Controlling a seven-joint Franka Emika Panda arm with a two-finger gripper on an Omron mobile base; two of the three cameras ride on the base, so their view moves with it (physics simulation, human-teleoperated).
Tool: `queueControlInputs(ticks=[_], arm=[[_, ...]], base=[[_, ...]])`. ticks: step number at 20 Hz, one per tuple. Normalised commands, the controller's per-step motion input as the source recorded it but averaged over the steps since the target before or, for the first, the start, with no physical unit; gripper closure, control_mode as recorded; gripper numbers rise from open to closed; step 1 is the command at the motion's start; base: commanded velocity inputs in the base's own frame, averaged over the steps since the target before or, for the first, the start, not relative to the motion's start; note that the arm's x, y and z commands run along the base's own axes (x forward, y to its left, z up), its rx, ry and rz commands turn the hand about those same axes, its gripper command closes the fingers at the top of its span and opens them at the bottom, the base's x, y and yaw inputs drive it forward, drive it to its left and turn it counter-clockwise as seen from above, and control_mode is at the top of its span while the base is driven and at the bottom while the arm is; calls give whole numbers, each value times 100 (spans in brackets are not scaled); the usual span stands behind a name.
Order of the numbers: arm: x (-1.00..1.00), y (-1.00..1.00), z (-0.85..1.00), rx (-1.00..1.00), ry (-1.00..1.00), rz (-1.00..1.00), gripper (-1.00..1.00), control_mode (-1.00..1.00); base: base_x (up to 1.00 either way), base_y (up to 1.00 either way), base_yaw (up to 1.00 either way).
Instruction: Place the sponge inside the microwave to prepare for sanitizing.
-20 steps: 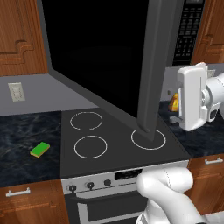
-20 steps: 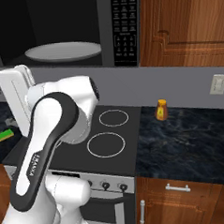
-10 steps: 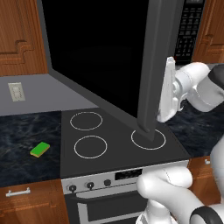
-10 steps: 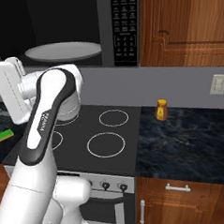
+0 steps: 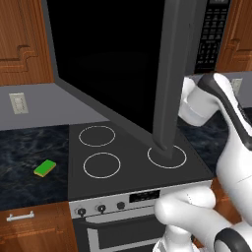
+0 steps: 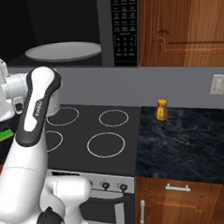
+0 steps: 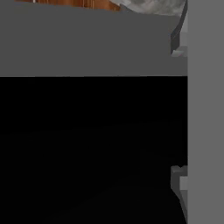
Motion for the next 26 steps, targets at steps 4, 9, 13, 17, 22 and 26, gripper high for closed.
queueControlInputs(ticks=[4, 9, 13, 17, 22, 26], arm=[[0, 60, -1, 6, 0, 7, -100, -100], [0, 55, -3, 1, 2, 2, -100, -100], [0, 51, -3, 0, 2, 0, -100, -100], [-6, 34, -7, 0, 0, 0, -100, -100], [-11, 20, -9, 0, 0, -2, -100, -100], [-7, 17, -1, 0, 0, -9, -100, -100]], base=[[0, 0, 0], [0, 0, 0], [0, 0, 0], [0, 0, 0], [0, 0, 0], [0, 0, 0]])
